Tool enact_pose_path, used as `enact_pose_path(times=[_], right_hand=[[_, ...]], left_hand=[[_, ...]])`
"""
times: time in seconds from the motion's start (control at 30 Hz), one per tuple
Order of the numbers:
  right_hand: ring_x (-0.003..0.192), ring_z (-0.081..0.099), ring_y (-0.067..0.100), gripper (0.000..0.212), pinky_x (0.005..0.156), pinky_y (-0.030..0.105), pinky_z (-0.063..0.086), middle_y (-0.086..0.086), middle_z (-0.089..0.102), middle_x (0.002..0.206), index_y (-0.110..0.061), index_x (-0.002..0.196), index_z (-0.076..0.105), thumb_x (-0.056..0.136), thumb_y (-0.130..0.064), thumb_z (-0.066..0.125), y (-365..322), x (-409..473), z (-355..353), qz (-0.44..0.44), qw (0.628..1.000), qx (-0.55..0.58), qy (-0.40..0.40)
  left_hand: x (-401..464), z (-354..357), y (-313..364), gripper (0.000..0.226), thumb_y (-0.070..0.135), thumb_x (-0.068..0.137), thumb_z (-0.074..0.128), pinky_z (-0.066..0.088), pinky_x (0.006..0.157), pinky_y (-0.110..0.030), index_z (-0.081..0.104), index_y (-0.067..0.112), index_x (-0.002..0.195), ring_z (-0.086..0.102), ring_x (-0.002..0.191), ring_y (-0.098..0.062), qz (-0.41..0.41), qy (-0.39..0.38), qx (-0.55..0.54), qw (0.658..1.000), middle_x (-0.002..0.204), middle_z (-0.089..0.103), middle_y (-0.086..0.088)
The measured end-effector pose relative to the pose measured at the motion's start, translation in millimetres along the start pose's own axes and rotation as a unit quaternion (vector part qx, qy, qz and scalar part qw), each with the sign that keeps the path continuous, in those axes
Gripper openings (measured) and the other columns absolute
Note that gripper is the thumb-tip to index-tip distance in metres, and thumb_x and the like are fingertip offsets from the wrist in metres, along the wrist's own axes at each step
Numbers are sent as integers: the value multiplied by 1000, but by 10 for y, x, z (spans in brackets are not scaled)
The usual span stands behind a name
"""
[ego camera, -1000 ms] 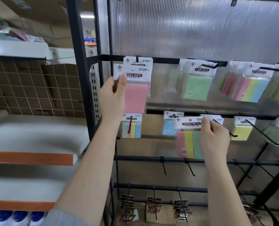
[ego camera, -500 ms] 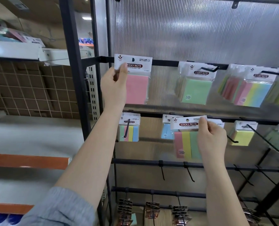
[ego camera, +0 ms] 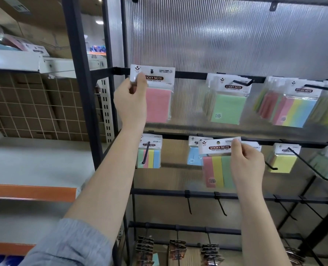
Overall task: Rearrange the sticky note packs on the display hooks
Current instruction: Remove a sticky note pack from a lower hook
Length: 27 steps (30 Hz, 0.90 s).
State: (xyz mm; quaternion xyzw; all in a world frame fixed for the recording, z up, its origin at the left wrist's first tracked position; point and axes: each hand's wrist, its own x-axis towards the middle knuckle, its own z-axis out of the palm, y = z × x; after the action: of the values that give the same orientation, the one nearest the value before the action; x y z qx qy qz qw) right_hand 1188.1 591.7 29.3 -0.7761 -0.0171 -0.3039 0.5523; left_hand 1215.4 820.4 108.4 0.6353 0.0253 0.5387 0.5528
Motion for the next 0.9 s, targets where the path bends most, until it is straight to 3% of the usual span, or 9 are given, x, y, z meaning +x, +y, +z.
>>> enact_pose_path(times=[0.27, 0.47, 0.57, 0.67, 0.77, 0.9], right_hand=[[39, 23, 9, 49, 39, 21, 18, -6, 20, 39, -15, 56, 22, 98, -26, 43, 10, 1, -9, 0, 1000, -2, -3], [39, 22, 9, 49, 40, 21, 17, -7, 21, 38, -16, 56, 21, 98, -27, 43, 20, 10, -10, 6, 1000, 1, -6], [38, 24, 8, 50, 39, 19, 18, -8, 24, 37, -16, 55, 21, 98, -26, 43, 20, 16, -18, 7, 1000, 9, -2], [36, 24, 8, 50, 36, 17, 19, -9, 24, 35, -17, 54, 21, 98, -25, 43, 6, 13, -29, 7, 1000, 14, 0], [35, 23, 8, 51, 36, 16, 18, -9, 23, 35, -18, 54, 20, 99, -26, 43, -8, 15, -55, 9, 1000, 17, 2], [40, 20, 8, 50, 51, 27, 17, -9, 22, 39, -18, 55, 19, 98, -27, 43, -21, 18, -110, 17, 999, 30, 8]], left_hand=[[8, 28, 64, 34, 41, 88, 61, 56, 63, -34, 48, 29, 58, 66, 67, -9, -16, 31, 24, 999, 63, 59, 12], [33, 74, -37, 40, 47, 88, 57, 46, 54, -18, 42, 27, 58, 58, 57, 2, -41, 23, 55, 997, 59, 54, 10], [80, 126, -91, 35, 48, 88, 57, 39, 53, -9, 51, 21, 66, 52, 58, 3, -39, 1, 65, 997, 64, 54, 8], [145, 181, -132, 36, 44, 89, 58, 45, 60, -20, 64, 9, 93, 59, 77, -13, -55, -9, 67, 996, 82, 61, -1], [197, 210, -149, 24, 39, 88, 61, 52, 70, -36, 61, 15, 86, 64, 83, -21, -71, -12, 65, 995, 84, 64, -3], [213, 235, -146, 28, 42, 85, 64, 49, 68, -34, 59, 15, 87, 57, 73, -14, -59, 18, 97, 993, 75, 55, 5]])
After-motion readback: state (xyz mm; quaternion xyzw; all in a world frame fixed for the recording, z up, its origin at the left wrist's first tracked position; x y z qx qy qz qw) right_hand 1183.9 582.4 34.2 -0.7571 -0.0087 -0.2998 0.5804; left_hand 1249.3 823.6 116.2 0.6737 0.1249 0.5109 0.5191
